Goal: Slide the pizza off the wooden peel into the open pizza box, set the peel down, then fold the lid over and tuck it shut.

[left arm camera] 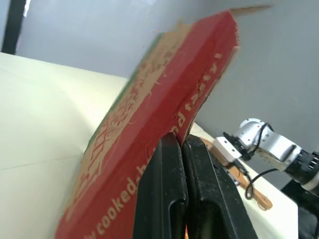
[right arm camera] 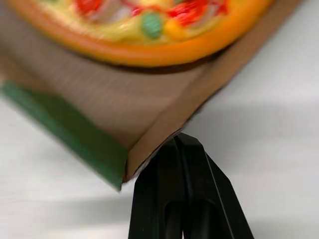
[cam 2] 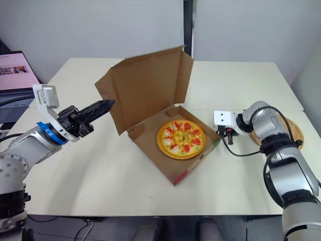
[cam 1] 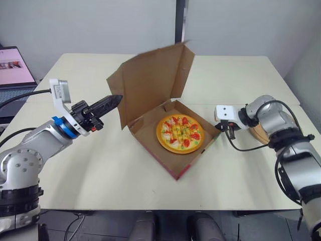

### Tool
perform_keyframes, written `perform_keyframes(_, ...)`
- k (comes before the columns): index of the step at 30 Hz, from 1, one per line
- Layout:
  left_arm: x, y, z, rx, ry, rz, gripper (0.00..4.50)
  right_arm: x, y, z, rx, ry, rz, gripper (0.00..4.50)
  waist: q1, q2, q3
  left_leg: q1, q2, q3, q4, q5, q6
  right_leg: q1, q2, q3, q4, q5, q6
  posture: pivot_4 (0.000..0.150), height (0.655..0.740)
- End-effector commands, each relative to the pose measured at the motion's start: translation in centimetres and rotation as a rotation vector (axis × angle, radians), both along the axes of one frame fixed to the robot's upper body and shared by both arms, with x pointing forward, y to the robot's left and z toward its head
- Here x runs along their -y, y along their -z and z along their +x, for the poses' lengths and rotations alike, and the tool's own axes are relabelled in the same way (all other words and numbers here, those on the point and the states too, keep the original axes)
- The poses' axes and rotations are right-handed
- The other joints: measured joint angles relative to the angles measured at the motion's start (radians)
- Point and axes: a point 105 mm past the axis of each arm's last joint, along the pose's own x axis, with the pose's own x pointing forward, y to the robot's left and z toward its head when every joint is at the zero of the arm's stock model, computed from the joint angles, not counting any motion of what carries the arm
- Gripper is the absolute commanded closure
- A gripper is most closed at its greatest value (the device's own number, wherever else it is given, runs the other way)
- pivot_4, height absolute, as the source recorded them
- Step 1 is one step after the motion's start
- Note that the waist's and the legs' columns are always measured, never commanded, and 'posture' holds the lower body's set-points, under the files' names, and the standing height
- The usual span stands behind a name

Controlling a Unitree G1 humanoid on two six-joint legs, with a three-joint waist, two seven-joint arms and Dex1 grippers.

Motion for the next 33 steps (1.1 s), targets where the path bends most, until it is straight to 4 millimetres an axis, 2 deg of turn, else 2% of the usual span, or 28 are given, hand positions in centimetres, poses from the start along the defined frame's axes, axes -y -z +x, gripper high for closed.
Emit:
perform_keyframes(1,0.1,-0.1,0.7,0.013,0.029,0.022,4.5,-0.9,-2.2,-2.1,0.025,-0.025,0.062,4.45,0.0,0.0,0.0,0.0,0.0,0.0,0.0,0.0,0.0,0.0,0.0,0.0,0.0,0.0,0.0,0.15,0.74)
perform_keyframes(5,0.0,0.0,1.8,0.012,0.033,0.022,4.5,-1.7,-2.4,-4.6,0.021,-0.014,0.119,4.45,-0.001,0.0,0.0,0.0,0.0,0.0,0.0,-0.001,0.002,0.0,0.0,0.0,0.0,0.0,0.0,0.15,0.74)
perform_keyframes(8,-0.1,-0.1,2.3,0.012,0.035,0.015,4.5,-2.7,-2.5,-5.7,0.043,0.0,0.17,4.45,-0.001,0.0,0.0,0.0,0.0,0.0,0.0,-0.001,0.002,0.0,0.0,-0.001,0.0,0.0,0.0,0.15,0.74)
perform_keyframes(14,-0.4,-0.3,2.4,0.014,0.026,0.008,4.5,-3.5,-2.6,-6.0,0.092,0.052,0.23,4.45,0.0,0.0,0.0,0.0,0.0,0.0,0.001,-0.001,0.002,0.0,-0.001,0.0,0.0,0.0,0.0,0.15,0.74)
perform_keyframes(20,-0.9,-0.2,2.7,0.006,0.003,-0.005,4.5,-4.5,-2.0,-7.4,0.077,0.049,0.278,4.45,0.001,0.0,0.0,0.0,0.0,0.0,0.001,-0.001,0.002,0.0,-0.001,-0.001,0.0,0.0,0.0,0.15,0.74)
perform_keyframes(24,-1.3,0.1,2.9,0.002,-0.012,-0.001,4.5,-2.8,-2.7,-5.7,0.16,0.162,0.286,4.45,0.0,0.0,0.0,0.0,0.0,0.0,0.001,-0.001,0.002,0.0,-0.001,0.0,0.0,0.0,0.0,0.15,0.74)
perform_keyframes(28,-1.5,0.0,2.9,0.006,-0.018,0.003,4.5,-0.9,-3.6,-5.5,0.162,0.246,0.322,4.45,0.003,0.0,0.001,0.0,0.0,0.0,0.001,-0.001,0.002,0.0,-0.001,0.0,0.0,0.0,0.0,0.15,0.74)
perform_keyframes(31,-1.6,-0.2,2.8,0.013,-0.021,0.006,4.5,0.6,-4.6,-5.3,0.173,0.315,0.377,3.96,0.005,0.0,0.001,0.0,0.0,0.0,0.001,-0.001,0.002,0.0,-0.001,-0.001,0.0,0.0,0.0,0.15,0.74)
perform_keyframes(33,-1.6,-0.2,2.8,0.015,-0.022,0.007,4.5,1.1,-5.2,-5.0,0.19,0.368,0.425,3.24,0.004,0.0,0.001,0.0,0.0,0.0,0.001,-0.001,0.002,0.0,-0.001,-0.001,-0.001,0.0,0.0,0.15,0.74)
